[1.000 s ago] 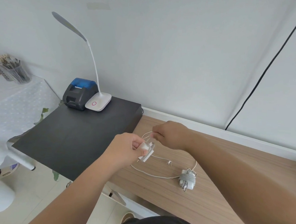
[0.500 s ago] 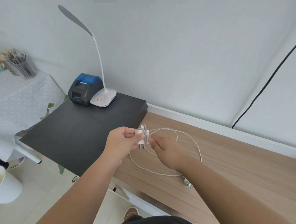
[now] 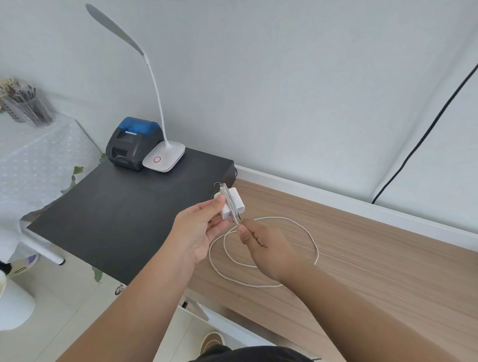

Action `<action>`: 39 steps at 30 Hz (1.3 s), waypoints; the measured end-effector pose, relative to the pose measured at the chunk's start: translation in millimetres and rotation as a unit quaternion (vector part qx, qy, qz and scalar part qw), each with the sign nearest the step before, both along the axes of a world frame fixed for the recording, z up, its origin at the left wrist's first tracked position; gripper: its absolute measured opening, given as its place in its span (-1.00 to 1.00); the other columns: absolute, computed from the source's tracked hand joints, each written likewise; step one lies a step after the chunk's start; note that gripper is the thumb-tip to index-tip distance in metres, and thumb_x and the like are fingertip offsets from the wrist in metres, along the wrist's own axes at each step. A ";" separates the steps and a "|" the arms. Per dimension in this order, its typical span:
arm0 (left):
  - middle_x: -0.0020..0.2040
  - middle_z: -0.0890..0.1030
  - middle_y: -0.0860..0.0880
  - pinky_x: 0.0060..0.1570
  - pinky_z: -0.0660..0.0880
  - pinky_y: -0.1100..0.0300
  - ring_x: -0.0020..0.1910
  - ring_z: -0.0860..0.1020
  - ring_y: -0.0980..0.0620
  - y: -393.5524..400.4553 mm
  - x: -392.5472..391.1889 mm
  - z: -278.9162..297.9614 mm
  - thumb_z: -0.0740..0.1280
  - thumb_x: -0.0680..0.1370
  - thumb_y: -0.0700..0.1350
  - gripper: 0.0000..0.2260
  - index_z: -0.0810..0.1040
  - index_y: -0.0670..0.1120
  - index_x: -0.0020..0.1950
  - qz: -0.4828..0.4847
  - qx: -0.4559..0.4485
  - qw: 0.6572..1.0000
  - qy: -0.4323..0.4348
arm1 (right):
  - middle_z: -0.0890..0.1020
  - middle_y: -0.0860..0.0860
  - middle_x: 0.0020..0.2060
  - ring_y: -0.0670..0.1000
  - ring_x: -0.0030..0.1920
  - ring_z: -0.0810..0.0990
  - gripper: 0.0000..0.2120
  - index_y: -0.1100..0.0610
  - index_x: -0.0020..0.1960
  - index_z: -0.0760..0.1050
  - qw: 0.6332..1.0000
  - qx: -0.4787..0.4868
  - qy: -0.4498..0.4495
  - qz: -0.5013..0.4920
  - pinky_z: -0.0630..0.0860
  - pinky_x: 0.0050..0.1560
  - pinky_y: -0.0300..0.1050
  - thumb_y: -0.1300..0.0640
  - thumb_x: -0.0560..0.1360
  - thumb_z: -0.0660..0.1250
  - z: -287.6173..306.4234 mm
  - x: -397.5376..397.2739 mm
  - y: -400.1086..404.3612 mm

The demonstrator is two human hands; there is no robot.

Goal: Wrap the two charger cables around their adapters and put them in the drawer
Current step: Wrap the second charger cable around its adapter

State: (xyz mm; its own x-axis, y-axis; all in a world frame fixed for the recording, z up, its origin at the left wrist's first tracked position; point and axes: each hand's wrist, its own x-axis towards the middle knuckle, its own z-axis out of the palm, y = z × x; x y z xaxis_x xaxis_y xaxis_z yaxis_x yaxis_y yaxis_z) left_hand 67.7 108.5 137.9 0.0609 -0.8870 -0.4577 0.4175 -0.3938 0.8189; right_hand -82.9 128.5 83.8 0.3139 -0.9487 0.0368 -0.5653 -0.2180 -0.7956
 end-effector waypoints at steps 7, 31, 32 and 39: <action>-0.27 0.71 -0.02 -0.24 0.62 0.34 -0.31 0.67 0.16 8.2 -4.1 3.1 0.36 0.55 -0.14 -0.88 0.63 -0.17 -0.09 -0.021 0.014 0.998 0.066 | 0.36 -0.11 -0.45 -0.12 -0.43 0.35 -0.75 -0.17 -0.21 0.35 0.998 -0.040 -0.046 0.001 0.32 -0.33 -0.21 -0.03 0.63 0.07 2.6 -1.6 -7.8; -0.21 0.66 0.16 -0.10 0.59 0.15 -0.20 0.62 0.22 13.4 21.7 -15.3 0.46 0.41 -0.02 -0.87 0.62 0.08 -0.06 -0.244 -0.141 0.779 -0.559 | 0.47 -0.08 -0.36 0.04 -0.25 0.45 -0.72 0.17 -0.07 0.48 0.979 0.027 0.189 0.069 0.34 -0.29 -0.13 0.04 0.63 0.08 37.6 -13.8 -26.0; -0.22 0.65 0.16 -0.10 0.60 0.13 -0.20 0.62 0.21 13.2 22.5 -15.7 0.46 0.41 -0.02 -0.88 0.61 0.07 -0.07 -0.230 -0.141 0.784 -0.558 | 0.50 -0.04 -0.34 0.05 -0.25 0.46 -0.70 0.17 -0.07 0.47 0.981 0.035 0.181 0.062 0.37 -0.25 -0.10 0.03 0.64 0.07 37.0 -12.8 -23.3; -0.18 0.66 0.17 -0.22 0.47 0.36 -0.21 0.59 0.31 13.7 26.9 -17.1 0.45 0.44 -0.01 -0.89 0.60 0.10 -0.05 -0.164 -0.142 0.833 -0.508 | 0.50 -0.01 -0.33 -0.01 -0.32 0.42 -0.66 0.18 -0.04 0.45 0.987 0.038 0.151 0.037 0.30 -0.35 -0.17 -0.03 0.65 0.04 44.7 -3.3 -9.8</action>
